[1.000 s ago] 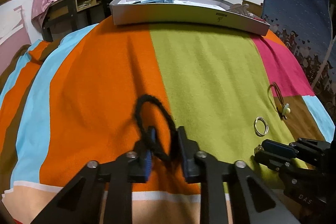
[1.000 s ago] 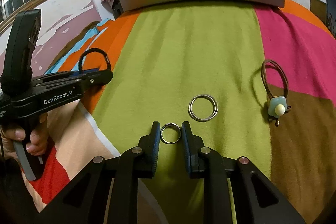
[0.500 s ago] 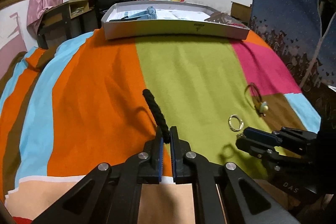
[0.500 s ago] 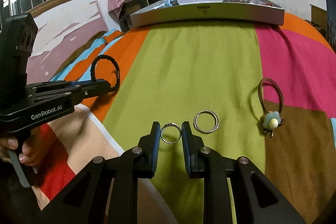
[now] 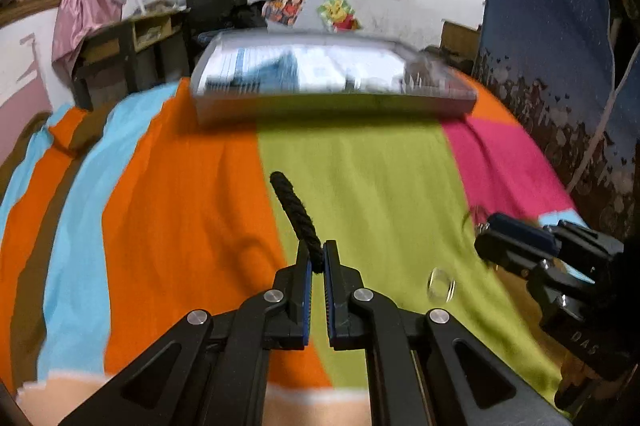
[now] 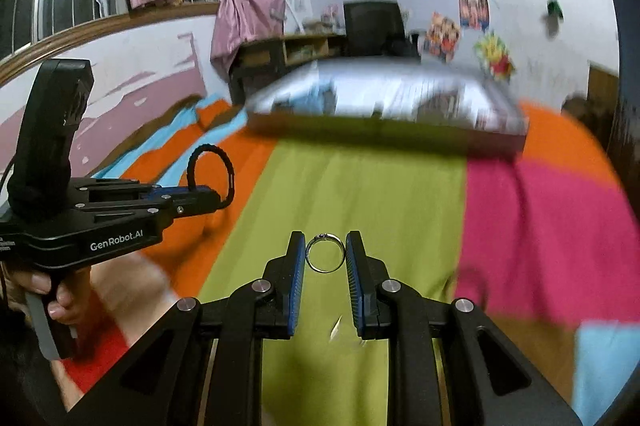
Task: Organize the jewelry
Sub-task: 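Carry the hair tie and small ring into the tray and open both tools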
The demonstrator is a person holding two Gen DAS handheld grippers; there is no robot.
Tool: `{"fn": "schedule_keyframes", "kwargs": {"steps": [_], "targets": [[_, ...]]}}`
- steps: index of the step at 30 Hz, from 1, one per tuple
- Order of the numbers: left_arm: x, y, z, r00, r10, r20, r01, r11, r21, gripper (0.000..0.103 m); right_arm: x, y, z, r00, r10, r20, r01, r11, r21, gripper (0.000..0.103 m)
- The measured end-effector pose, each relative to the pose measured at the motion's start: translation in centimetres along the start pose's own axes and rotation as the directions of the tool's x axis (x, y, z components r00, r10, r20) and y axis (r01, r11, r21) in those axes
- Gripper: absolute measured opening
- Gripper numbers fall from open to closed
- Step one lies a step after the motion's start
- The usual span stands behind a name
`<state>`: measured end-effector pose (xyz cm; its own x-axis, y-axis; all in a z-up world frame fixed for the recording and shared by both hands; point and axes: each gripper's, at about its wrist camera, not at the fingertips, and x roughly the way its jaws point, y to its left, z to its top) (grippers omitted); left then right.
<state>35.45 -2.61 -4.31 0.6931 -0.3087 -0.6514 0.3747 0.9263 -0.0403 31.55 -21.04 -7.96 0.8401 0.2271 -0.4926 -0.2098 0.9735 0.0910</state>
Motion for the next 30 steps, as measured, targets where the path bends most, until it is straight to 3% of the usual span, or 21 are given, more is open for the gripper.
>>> {"fn": "schedule_keyframes", "kwargs": {"steps": [7,12,20,30], "targets": [[1.7,-0.9,8.9,0.988,-0.101,0.115,0.1,0.995,0.017,0.006,1.1,-5.0,8.2,0.993,-0.052,0.103,0.05,0.998,0.025,0.018],[5.6,-2.1,12.8,0.984,-0.133,0.122,0.135,0.991,-0.006,0.006,3.6,-8.7,10.8,0.99,-0.122,0.076,0.119,0.992,0.045,0.018],[11.4,-3.9,13.3,0.988,-0.151,0.043,0.152,0.988,-0.025,0.006,7.9,-12.0,10.5,0.989,-0.15,-0.012,0.15,0.987,0.051,0.018],[12.7,-3.8,12.8,0.993,-0.116,0.003,0.116,0.991,-0.071,0.006,9.8,-12.5,10.0,0.987,-0.153,-0.049,0.155,0.987,0.039,0.019]]}}
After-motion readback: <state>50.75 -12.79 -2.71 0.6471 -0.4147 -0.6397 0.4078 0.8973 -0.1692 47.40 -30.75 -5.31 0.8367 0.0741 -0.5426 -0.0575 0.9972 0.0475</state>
